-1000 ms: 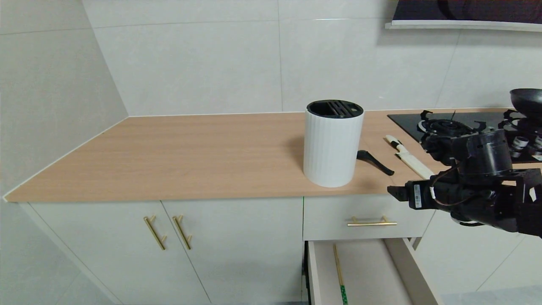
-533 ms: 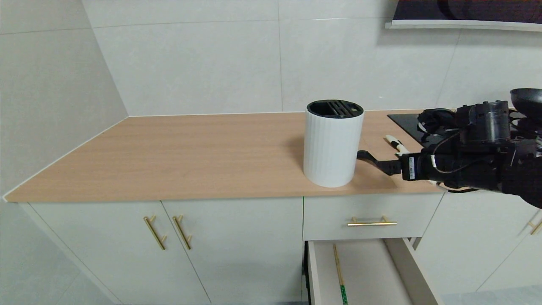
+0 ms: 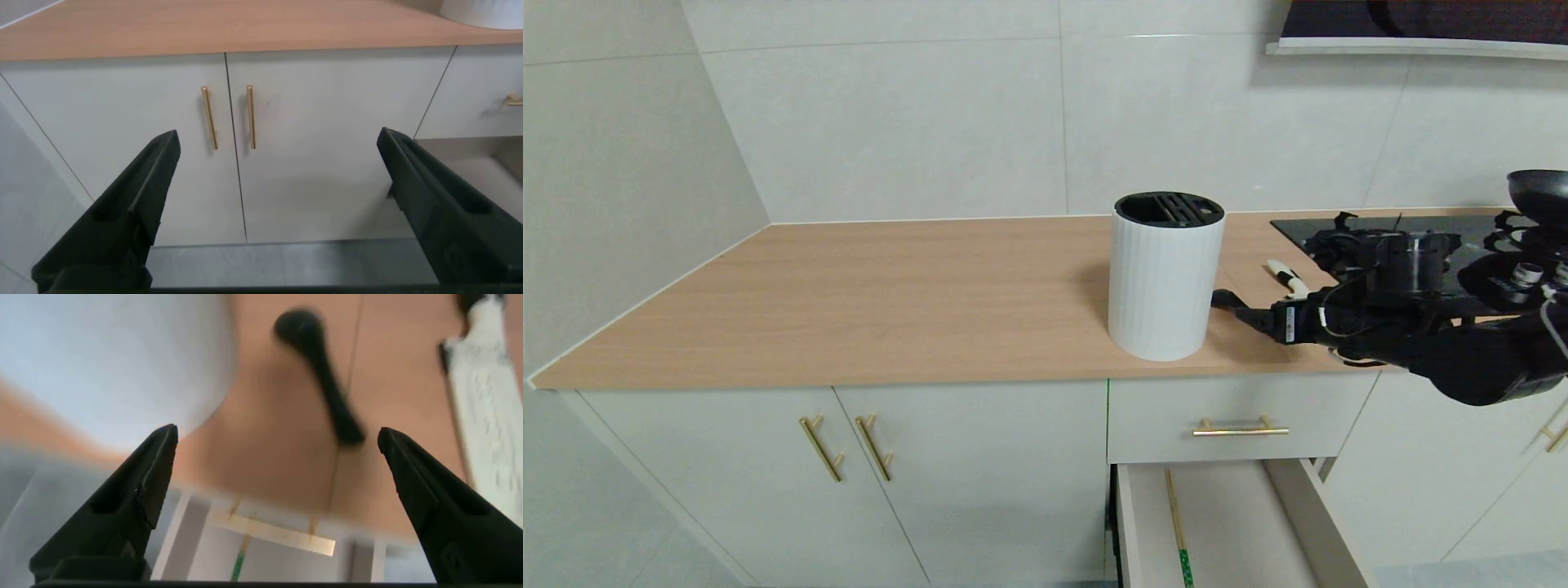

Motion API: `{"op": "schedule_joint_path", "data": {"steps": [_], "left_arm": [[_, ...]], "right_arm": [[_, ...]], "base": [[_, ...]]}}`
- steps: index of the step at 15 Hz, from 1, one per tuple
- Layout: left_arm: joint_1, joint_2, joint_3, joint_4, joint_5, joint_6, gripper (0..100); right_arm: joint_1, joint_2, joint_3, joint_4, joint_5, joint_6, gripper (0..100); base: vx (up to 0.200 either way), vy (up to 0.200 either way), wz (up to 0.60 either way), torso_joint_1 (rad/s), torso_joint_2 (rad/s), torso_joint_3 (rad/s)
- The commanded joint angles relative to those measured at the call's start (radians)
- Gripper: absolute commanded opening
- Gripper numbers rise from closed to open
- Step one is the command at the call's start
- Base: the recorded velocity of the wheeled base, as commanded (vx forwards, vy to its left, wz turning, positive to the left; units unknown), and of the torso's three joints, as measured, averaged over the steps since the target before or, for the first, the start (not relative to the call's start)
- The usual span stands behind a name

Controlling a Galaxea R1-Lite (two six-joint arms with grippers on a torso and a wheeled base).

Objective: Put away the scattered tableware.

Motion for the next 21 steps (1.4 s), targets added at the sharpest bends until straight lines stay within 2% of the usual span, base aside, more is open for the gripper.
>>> {"op": "schedule_joint_path", "data": {"steps": [1, 4, 13, 14, 21], "left_arm": [[0.0, 0.001, 0.0, 0.0, 0.0, 0.0, 100], [0.0, 0.001, 0.0, 0.0, 0.0, 0.0, 100], [0.0, 0.001, 0.0, 0.0, 0.0, 0.0, 100], [-0.001, 0.001, 0.0, 0.0, 0.0, 0.0, 100], [0.0, 0.001, 0.0, 0.0, 0.0, 0.0, 100]], "right_arm": [[-0.007, 0.144, -0.022, -0.077, -0.032, 0.001, 100], [-0.006, 0.185, -0.053, -0.091, -0.061, 0.003, 100], [-0.007, 0.199, -0.079, -0.083, -0.061, 0.01, 100], [-0.007, 0.197, -0.079, -0.082, -0.061, 0.01, 0], [-0.007, 0.164, -0.076, -0.079, -0.059, 0.041, 0]], "base": [[0.0, 0.0, 0.0, 0.0, 0.0, 0.0], [0.0, 0.0, 0.0, 0.0, 0.0, 0.0], [0.0, 0.0, 0.0, 0.0, 0.0, 0.0], [0.0, 0.0, 0.0, 0.0, 0.0, 0.0], [0.0, 0.0, 0.0, 0.0, 0.0, 0.0]]}}
